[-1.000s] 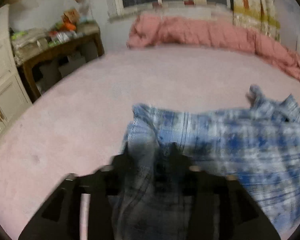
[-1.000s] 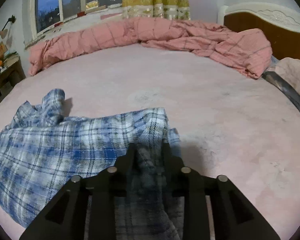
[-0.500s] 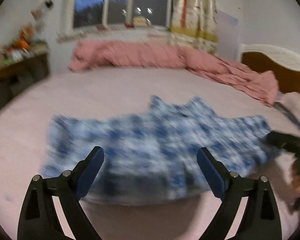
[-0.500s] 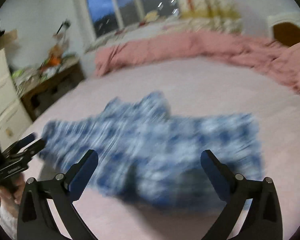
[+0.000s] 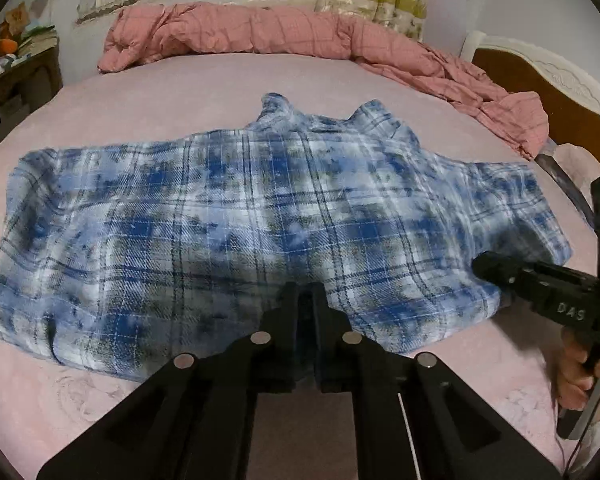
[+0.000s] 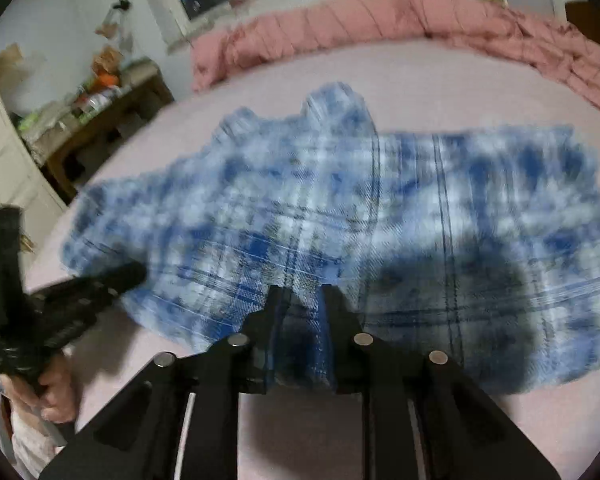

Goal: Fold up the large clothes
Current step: 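Hold the hem with both grippers and smooth the shirt flat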

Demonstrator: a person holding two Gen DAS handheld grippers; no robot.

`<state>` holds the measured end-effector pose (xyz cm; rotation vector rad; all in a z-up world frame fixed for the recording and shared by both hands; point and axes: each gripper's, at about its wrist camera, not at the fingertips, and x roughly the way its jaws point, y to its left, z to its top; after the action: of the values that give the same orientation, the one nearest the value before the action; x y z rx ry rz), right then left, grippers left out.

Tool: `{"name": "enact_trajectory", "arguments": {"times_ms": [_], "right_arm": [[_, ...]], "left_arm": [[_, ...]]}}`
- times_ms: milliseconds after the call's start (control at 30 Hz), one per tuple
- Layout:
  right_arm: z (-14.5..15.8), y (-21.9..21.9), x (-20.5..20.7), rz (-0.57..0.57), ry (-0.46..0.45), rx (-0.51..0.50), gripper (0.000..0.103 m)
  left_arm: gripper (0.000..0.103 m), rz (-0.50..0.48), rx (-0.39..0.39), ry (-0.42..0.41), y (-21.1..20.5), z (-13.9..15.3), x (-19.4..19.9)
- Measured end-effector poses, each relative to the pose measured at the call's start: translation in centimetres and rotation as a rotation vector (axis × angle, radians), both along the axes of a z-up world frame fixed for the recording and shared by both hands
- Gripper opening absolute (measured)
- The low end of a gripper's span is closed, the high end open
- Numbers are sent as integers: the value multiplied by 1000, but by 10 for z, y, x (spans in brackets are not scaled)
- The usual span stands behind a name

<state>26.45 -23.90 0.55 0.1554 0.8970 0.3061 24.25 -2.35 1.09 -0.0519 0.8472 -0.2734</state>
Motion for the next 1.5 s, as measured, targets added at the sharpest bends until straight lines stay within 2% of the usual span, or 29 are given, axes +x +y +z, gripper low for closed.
{"name": "enact_trajectory", "arguments": {"times_ms": [100,300,533,633,700,867,1167,1300,1500], "right_arm": [[0,-2,-3,-20,-19,3,19],[1,9,-5,-41,-33,-75,18],[3,10,-8,-41,-33,-80,18],[3,11,-8,-40,-34,-81,18],[4,12,-9,-40,-40,-92,18],[4,14,-9,-38,-44,-123,18],[4,20,-9,-38,-51,-150,18],[5,28,-12,-41,-65,-205,18],[5,17,-12,-42,-58,-133,18]], "left_arm": [[7,3,16,-2,-3,-2,0],[7,17,11,-44,-2,-1,1],[6,7,91,-64,-13,1,-1],[9,-10,-4,-37,0,1,4],[9,-12,-26,-29,2,1,5],[9,-7,31,-46,-7,0,2],[9,1,38,-72,-5,2,-3],[9,-1,24,-75,-4,2,-3],[9,3,36,-91,-6,2,-5]]}}
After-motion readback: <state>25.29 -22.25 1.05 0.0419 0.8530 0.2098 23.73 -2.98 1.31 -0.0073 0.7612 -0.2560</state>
